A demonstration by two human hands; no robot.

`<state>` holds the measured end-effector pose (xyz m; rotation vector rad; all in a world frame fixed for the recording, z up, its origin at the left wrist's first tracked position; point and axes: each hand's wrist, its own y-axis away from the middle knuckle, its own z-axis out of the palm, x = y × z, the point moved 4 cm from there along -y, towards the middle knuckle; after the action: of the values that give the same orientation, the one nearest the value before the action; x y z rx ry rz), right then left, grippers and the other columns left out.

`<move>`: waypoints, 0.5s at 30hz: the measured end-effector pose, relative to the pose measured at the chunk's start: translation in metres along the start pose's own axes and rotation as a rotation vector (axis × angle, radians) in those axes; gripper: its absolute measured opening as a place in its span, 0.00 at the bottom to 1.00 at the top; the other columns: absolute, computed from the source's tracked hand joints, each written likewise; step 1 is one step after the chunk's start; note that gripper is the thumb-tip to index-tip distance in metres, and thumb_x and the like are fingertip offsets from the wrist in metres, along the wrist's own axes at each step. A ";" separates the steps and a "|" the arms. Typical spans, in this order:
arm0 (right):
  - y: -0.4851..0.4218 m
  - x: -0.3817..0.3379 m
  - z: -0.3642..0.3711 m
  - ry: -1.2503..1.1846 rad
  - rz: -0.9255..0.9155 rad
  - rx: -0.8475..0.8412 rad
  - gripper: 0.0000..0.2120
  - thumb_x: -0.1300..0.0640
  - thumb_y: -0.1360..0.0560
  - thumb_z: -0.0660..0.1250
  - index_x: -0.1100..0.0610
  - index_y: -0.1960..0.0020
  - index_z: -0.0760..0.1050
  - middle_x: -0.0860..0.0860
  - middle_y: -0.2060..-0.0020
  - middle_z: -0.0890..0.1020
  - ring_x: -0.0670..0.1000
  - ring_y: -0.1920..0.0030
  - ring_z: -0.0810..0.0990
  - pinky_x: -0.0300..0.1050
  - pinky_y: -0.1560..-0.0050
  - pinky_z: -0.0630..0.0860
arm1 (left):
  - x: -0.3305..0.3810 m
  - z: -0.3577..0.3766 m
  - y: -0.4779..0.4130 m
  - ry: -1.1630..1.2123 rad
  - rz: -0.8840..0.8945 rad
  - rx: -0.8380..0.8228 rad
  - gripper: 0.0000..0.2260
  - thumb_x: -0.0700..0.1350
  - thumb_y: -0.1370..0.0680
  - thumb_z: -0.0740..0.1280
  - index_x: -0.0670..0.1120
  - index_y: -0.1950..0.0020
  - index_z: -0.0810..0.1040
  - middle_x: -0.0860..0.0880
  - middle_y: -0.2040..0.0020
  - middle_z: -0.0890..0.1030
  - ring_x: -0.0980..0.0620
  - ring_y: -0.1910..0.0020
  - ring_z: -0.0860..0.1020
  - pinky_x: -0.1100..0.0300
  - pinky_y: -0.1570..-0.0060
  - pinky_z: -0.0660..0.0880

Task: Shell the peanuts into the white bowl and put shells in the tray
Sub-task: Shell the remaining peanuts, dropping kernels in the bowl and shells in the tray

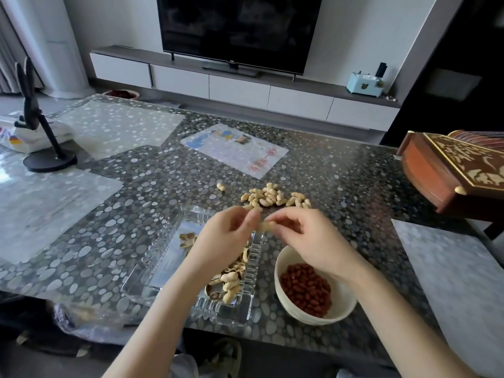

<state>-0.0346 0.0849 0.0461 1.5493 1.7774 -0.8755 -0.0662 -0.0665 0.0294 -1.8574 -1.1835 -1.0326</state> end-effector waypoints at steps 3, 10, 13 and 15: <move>0.029 -0.005 -0.007 -0.046 -0.026 0.079 0.04 0.52 0.24 0.67 0.46 0.52 0.80 0.43 0.62 0.84 0.42 0.59 0.81 0.39 0.56 0.78 | 0.008 0.016 0.008 0.181 -0.012 -0.162 0.17 0.55 0.23 0.61 0.42 0.58 0.76 0.52 0.70 0.69 0.55 0.71 0.66 0.61 0.67 0.62; 0.062 -0.001 -0.014 -0.168 -0.120 0.331 0.11 0.47 0.27 0.66 0.51 0.50 0.82 0.45 0.56 0.83 0.43 0.50 0.82 0.34 0.49 0.75 | 0.024 0.055 0.025 0.806 -0.285 -0.330 0.11 0.50 0.29 0.65 0.43 0.63 0.79 0.50 0.69 0.73 0.57 0.70 0.70 0.66 0.66 0.70; 0.065 0.000 -0.018 -0.157 -0.136 0.397 0.12 0.45 0.27 0.66 0.52 0.53 0.82 0.45 0.59 0.82 0.45 0.53 0.81 0.32 0.52 0.74 | 0.030 0.066 0.027 0.860 -0.290 -0.376 0.13 0.51 0.27 0.64 0.41 0.62 0.77 0.49 0.69 0.73 0.57 0.70 0.69 0.68 0.70 0.70; 0.068 0.001 -0.021 -0.138 -0.141 0.446 0.11 0.47 0.27 0.67 0.54 0.56 0.82 0.45 0.63 0.80 0.47 0.57 0.81 0.34 0.56 0.74 | 0.031 0.068 0.027 0.827 -0.292 -0.384 0.15 0.52 0.27 0.65 0.40 0.59 0.78 0.48 0.69 0.73 0.57 0.70 0.70 0.68 0.70 0.71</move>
<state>0.0322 0.1088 0.0523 1.5925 1.6813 -1.4913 -0.0157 -0.0050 0.0236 -1.2654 -0.7794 -2.0458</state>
